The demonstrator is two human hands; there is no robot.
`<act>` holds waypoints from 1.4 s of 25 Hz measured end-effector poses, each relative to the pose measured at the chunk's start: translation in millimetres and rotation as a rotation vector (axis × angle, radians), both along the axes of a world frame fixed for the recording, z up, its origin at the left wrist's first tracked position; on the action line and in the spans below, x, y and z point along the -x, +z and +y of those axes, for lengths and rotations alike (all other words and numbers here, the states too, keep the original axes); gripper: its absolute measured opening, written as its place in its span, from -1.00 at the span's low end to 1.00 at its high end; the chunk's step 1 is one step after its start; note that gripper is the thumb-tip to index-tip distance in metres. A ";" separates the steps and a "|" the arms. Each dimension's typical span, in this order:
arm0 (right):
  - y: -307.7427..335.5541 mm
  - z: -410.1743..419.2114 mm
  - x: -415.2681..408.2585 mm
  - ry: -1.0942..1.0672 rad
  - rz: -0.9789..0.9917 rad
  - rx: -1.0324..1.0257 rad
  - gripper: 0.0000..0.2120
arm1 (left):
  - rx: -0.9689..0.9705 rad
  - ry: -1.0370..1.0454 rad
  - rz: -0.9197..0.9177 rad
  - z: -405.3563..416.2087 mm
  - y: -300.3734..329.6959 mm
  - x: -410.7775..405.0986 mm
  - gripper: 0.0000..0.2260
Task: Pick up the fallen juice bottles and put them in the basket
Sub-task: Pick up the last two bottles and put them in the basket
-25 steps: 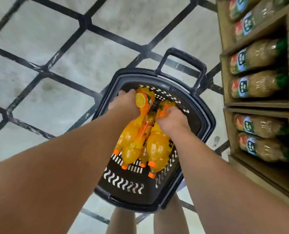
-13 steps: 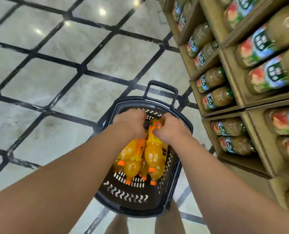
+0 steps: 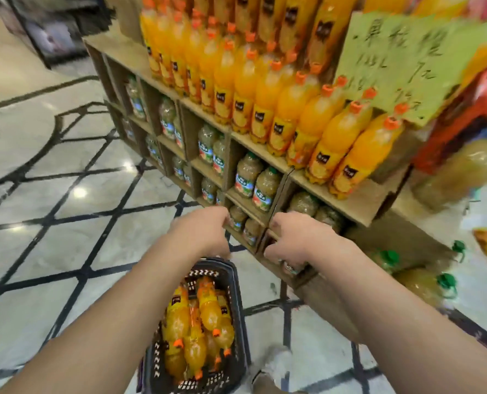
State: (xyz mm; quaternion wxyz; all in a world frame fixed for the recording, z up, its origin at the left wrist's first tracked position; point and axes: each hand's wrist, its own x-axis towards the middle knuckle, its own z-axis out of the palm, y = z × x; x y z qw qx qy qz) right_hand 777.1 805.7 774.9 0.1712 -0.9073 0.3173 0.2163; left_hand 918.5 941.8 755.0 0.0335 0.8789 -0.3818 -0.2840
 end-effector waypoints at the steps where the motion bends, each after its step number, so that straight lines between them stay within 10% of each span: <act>1: 29.1 -5.0 30.5 -0.060 -0.033 -0.008 -0.41 | 0.010 -0.035 0.010 -7.2 27.3 20.4 -0.32; 22: 264.3 -116.1 617.7 -0.765 -0.218 0.137 -0.31 | 0.255 -0.685 0.016 -236.2 257.5 538.6 -0.43; 35: 280.8 -297.1 744.0 -1.008 -0.333 0.095 -0.32 | 0.227 -0.836 0.061 -445.4 257.9 677.0 -0.38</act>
